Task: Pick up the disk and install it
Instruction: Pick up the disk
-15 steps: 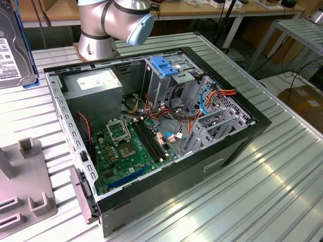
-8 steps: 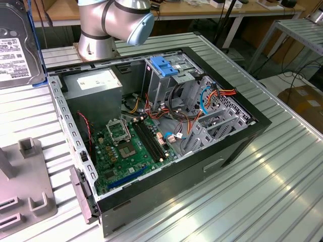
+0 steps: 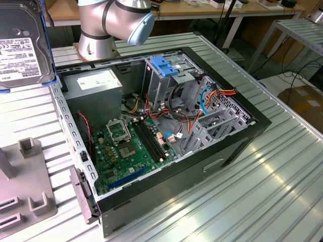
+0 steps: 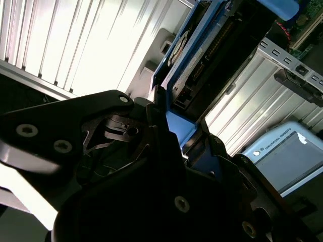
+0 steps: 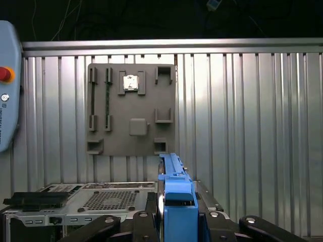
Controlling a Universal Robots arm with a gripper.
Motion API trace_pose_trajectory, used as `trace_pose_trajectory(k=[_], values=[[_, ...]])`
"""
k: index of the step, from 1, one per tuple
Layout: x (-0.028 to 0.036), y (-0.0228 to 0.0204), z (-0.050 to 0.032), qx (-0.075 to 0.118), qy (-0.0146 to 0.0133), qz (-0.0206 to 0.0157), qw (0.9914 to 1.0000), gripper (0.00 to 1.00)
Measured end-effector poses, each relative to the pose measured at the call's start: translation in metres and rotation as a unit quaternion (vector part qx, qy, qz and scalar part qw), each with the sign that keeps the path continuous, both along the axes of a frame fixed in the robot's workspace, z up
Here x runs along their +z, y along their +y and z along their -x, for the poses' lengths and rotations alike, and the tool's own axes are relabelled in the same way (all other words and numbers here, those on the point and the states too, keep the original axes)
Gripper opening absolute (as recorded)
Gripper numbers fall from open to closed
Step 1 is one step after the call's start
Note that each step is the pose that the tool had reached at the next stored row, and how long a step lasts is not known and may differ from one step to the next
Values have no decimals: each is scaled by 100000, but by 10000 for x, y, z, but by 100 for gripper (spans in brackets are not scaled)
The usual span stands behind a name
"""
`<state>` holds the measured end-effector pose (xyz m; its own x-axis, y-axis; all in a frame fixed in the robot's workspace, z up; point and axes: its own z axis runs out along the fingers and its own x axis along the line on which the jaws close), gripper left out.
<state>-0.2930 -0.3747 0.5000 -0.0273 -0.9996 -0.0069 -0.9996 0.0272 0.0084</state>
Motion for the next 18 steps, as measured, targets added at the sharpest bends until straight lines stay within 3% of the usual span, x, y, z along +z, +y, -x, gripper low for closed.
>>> trace_pose_trajectory(k=[18], values=[[-25, 0, -306, 1, 2, 2, 100000, 37]])
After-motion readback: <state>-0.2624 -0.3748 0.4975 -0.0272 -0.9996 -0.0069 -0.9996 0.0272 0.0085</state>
